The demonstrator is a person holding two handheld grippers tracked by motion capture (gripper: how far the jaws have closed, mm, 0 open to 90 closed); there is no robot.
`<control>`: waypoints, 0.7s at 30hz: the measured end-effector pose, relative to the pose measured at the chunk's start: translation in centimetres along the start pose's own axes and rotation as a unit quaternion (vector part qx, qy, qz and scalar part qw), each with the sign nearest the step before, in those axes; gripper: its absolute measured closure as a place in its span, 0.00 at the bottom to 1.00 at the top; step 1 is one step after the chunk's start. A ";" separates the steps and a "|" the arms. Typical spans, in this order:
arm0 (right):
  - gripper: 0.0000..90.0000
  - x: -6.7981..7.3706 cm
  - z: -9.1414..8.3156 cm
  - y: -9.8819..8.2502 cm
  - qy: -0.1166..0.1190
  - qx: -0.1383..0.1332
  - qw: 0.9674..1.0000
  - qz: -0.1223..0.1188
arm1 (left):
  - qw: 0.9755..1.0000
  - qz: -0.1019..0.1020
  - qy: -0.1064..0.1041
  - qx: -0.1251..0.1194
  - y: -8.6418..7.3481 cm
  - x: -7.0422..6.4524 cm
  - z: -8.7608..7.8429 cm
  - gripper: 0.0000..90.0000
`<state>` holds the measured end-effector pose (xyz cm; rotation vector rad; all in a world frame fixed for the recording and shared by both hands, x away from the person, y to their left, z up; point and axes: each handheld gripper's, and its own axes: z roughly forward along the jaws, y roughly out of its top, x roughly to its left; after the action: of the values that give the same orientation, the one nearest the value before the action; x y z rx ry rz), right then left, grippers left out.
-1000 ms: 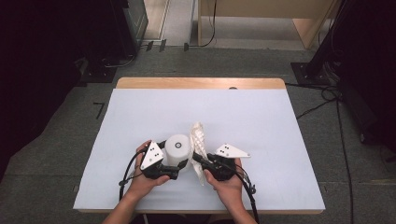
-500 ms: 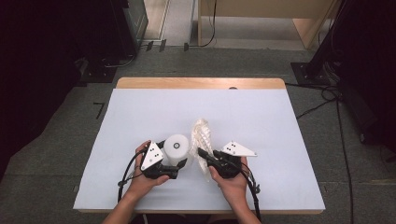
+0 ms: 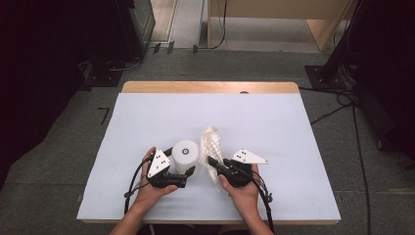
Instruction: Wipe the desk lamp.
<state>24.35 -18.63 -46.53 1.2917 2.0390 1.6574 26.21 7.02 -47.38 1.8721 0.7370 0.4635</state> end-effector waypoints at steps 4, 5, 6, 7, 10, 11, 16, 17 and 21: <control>0.87 0.5 0.7 -0.6 0.008 0.013 1.000 -0.002 | 1.000 0.012 0.004 0.001 0.0 -0.1 0.1 0.10; 0.87 0.5 0.7 -0.6 0.008 0.013 1.000 -0.002 | 1.000 0.012 0.004 0.001 0.0 -0.1 0.1 0.10; 0.87 0.7 1.1 -0.9 0.011 0.020 1.000 -0.002 | 1.000 0.012 0.001 -0.002 0.0 0.0 0.0 0.10; 0.87 0.8 1.3 -1.0 0.013 0.021 1.000 -0.005 | 1.000 0.012 0.000 -0.002 0.0 0.0 -0.1 0.10; 0.87 1.1 1.6 -1.2 0.015 0.025 1.000 -0.006 | 1.000 0.015 -0.005 -0.009 0.3 0.1 -0.4 0.10; 0.87 1.1 1.6 -1.2 0.015 0.025 1.000 -0.006 | 1.000 0.015 -0.005 -0.009 0.3 0.1 -0.4 0.10; 0.87 1.2 1.2 -0.8 0.019 0.021 1.000 -0.004 | 0.999 0.052 -0.005 0.004 0.9 0.1 -1.0 0.10; 0.87 1.2 0.9 -0.5 0.018 0.014 1.000 -0.004 | 0.998 0.056 -0.007 0.007 0.9 0.0 -1.0 0.10; 0.87 1.6 -0.4 1.0 0.013 -0.014 1.000 -0.016 | 0.997 0.077 -0.016 0.022 0.9 -0.7 -0.6 0.10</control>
<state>23.66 -17.78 -44.99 1.2292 2.0311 1.6915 25.57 6.74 -46.32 1.9832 0.5874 0.5167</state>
